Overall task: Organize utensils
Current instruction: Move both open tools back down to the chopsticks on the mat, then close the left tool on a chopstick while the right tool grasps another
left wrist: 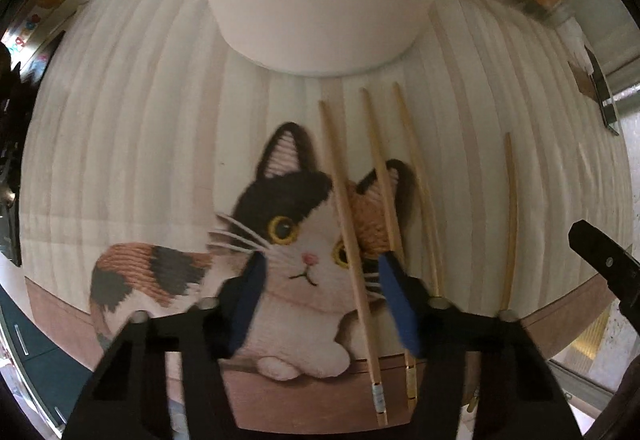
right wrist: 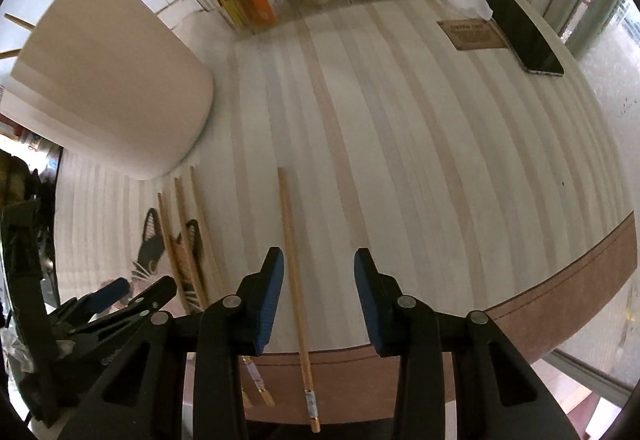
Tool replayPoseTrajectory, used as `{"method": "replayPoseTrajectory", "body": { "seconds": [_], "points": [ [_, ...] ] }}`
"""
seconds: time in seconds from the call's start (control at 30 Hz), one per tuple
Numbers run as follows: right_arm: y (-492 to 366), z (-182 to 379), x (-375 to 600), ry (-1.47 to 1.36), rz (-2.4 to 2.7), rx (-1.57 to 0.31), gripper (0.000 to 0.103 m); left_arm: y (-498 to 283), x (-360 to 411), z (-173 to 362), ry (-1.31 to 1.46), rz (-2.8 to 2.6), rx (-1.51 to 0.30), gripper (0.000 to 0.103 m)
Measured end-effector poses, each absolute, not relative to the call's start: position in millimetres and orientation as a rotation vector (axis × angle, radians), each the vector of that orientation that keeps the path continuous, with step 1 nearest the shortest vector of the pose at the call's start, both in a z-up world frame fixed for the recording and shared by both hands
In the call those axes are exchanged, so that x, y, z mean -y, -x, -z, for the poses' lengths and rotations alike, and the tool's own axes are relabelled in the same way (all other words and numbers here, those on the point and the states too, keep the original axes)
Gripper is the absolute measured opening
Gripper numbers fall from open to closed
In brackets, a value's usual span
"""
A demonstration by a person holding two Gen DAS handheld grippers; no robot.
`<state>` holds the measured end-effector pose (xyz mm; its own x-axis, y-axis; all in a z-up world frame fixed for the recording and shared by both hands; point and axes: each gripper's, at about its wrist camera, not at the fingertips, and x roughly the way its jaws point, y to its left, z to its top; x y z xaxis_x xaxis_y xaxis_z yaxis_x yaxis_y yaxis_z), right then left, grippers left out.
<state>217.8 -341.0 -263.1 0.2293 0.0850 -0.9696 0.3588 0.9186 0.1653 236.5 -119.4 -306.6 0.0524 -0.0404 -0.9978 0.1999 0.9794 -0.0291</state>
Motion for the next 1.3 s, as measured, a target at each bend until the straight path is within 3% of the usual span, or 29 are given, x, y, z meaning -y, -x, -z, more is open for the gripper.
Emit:
{"method": "replayPoseTrajectory", "body": {
  "seconds": [0.17,0.2,0.67,0.7,0.73,0.83,1.3],
  "points": [
    [-216.9,271.1,338.5,-0.377,0.204,-1.359,0.039,-233.1,130.7,313.8,-0.17,0.187,-1.495,0.008],
    [-216.7,272.5,338.4,-0.372,0.205,-1.364,0.039,-232.4,131.1,313.6,-0.172,0.19,-1.494,0.007],
    [-230.4,312.6,302.9,-0.216,0.146,-1.525,0.039,-230.0,78.2,312.5,-0.177,0.094,-1.5,0.005],
    [-230.5,316.3,299.7,-0.2,0.149,-1.539,0.036,-230.1,77.8,312.4,-0.171,0.094,-1.502,0.005],
    [-230.8,313.2,295.2,-0.167,0.158,-1.513,0.022,-228.5,75.4,310.3,-0.167,0.094,-1.503,0.005],
    [-234.2,307.4,287.7,-0.113,0.174,-1.5,0.008,-232.8,69.6,308.5,-0.168,0.095,-1.5,0.005],
    [-246.8,289.1,279.7,-0.071,0.103,-1.54,0.008,-235.0,62.9,309.9,-0.175,0.092,-1.497,0.005]
  ]
}}
